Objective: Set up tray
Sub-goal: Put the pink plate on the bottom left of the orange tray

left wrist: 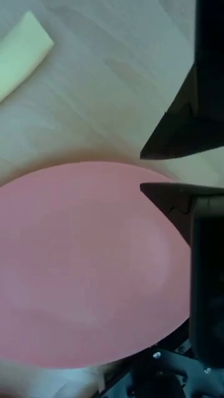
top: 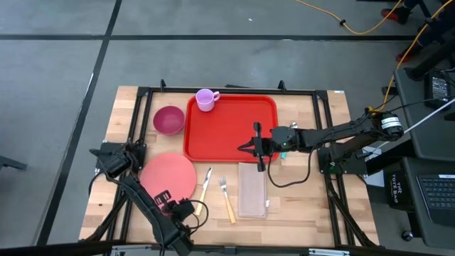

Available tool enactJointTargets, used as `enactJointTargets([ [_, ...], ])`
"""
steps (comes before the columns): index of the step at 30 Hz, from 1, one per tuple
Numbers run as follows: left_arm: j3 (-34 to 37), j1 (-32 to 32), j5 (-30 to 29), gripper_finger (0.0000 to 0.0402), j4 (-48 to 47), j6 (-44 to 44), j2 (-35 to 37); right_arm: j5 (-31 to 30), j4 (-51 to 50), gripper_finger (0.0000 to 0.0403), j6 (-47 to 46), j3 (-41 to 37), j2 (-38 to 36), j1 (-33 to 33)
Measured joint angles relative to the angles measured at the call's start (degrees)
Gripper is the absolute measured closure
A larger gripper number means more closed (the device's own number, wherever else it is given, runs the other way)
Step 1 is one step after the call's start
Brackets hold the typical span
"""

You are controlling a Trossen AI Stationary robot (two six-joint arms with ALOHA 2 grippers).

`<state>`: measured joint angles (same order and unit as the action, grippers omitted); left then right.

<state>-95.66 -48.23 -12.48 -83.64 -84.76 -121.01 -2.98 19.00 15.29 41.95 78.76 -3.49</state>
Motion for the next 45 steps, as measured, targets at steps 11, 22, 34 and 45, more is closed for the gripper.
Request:
enactJointTargets([
  [11,0.02,-0.65,-1.54,0.0244,0.57,-0.01,0.0,0.0,-0.02,0.0377,0.0,0.0,0.0,0.0],
  [22,0.07,-1.14,-0.21,0.0235,3.82,4.74,-4.13,0.0,-0.2,0.0377,0.0,0.0,0.0,0.0],
  [34,0.07,-1.01,2.33,0.0235,3.85,7.55,-7.01,0.02,-0.17,0.0377,-0.11,0.0,0.0,0.0],
  [45,-0.13,-1.03,2.56,0.0235,3.39,8.21,-8.09,0.02,-0.15,0.0377,-0.06,0.0,0.0,0.0],
])
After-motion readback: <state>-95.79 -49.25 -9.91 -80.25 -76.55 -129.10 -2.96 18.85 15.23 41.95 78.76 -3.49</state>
